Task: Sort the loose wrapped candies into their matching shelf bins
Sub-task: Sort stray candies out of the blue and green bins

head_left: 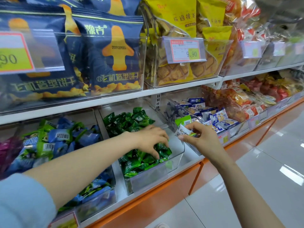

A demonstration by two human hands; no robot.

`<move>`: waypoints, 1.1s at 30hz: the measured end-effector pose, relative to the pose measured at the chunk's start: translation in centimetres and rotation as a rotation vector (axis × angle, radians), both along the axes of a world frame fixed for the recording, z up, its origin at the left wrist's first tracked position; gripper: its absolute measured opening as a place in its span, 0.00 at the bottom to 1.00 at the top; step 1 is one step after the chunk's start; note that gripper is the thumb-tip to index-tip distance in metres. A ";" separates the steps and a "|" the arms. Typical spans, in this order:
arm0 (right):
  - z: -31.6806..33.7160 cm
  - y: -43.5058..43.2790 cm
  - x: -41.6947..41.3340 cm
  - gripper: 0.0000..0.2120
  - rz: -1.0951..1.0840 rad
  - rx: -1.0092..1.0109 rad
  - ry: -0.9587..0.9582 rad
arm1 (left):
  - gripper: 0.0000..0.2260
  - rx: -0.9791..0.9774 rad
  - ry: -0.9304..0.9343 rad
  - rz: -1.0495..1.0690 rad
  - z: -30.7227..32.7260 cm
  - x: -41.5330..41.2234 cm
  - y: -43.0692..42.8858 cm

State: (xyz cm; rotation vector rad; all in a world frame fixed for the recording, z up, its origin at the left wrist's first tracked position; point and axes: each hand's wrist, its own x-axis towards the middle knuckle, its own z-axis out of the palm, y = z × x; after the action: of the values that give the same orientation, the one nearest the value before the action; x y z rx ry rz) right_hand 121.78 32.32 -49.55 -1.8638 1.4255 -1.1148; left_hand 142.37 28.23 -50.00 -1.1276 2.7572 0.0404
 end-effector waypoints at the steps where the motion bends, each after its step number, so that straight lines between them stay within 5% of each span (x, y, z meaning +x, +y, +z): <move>1: 0.0 0.0 0.0 0.11 -0.001 -0.001 0.003 | 0.25 0.007 -0.076 -0.006 -0.6 -0.5 -0.2; 7: -0.5 -0.2 0.0 0.12 0.007 0.012 0.036 | 0.27 0.001 -0.351 0.032 -1.4 -0.9 -1.2; 16: -0.6 0.1 -0.2 0.14 0.031 0.018 0.034 | 0.17 -0.053 -0.202 0.119 -0.2 1.5 -1.7; 20: -0.4 0.2 -0.1 0.13 0.022 0.014 0.049 | 0.04 -0.089 -0.061 0.167 0.7 3.1 -2.0; 30: 0.3 0.5 0.6 0.12 0.021 -0.026 0.066 | 0.13 0.123 0.152 0.041 2.1 2.6 0.5; 33: 0.3 0.5 0.6 0.12 0.023 -0.019 0.071 | 0.19 0.284 -0.022 -0.040 2.5 2.1 1.8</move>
State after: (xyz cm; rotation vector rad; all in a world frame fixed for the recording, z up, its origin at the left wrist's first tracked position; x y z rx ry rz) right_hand 122.41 32.78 -49.21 -1.9463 1.4333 -1.0645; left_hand 144.49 30.08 -47.50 -0.9911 2.6448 0.3981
